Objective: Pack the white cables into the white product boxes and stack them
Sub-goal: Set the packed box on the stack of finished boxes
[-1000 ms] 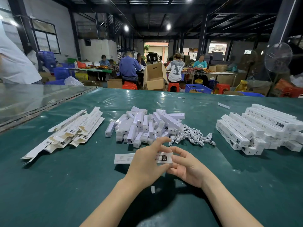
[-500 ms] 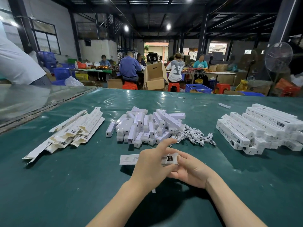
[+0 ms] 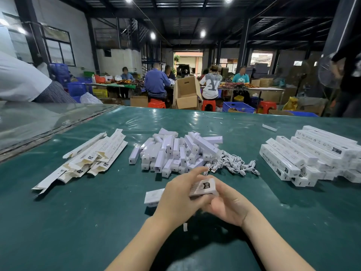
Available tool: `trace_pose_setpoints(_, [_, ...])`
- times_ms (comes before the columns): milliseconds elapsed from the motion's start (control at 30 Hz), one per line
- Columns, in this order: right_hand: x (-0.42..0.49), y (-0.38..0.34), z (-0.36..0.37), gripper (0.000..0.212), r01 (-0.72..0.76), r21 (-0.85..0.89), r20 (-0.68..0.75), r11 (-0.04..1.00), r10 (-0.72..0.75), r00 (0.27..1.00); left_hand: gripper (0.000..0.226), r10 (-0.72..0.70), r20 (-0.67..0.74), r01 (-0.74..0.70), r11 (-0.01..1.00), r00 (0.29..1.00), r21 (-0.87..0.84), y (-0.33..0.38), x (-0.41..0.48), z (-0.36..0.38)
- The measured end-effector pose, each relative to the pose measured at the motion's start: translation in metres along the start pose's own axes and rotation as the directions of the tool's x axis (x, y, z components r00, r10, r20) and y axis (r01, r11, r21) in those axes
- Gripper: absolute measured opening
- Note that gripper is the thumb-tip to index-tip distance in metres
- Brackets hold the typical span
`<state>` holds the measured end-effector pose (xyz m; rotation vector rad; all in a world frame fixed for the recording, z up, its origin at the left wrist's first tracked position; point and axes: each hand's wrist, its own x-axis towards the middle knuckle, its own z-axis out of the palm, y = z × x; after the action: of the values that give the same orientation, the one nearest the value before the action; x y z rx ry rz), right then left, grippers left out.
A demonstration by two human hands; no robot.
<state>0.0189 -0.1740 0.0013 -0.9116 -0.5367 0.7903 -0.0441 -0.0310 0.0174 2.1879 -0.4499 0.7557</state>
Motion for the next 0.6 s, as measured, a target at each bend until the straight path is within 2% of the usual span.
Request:
trace_pose_setpoints(100, [-0.001,-0.001,-0.001,0.089,-0.011,-0.007,-0.065,1.0,0.011,0.998,0.04,0.044,-0.035,-0.042,0.997,0.998,0.059,-0.011,-0.001,-0.001])
trace_pose_setpoints(300, [-0.003,-0.002,0.0,0.094,-0.02,-0.055,-0.055,0.998,0.017,0.998,0.036,-0.044,-0.058,0.038,0.995,0.997,-0.088,-0.011,-0.002,0.003])
trace_pose_setpoints(400, [-0.006,-0.006,0.002,0.079,-0.004,-0.032,-0.05,0.999,0.002,0.999,0.046,-0.028,-0.104,0.016,0.994,0.994,-0.11,-0.003,-0.002,0.005])
trace_pose_setpoints(467, [-0.006,-0.008,0.005,0.073,0.018,-0.044,-0.062,0.999,-0.021,0.998,0.043,-0.007,-0.11,-0.006,0.993,0.994,-0.117,-0.001,-0.001,0.005])
trace_pose_setpoints(600, [-0.001,-0.004,0.012,0.081,0.053,-0.014,-0.073,0.998,-0.054,0.996,0.045,-0.002,-0.108,-0.016,0.985,0.994,-0.172,-0.001,0.001,0.001])
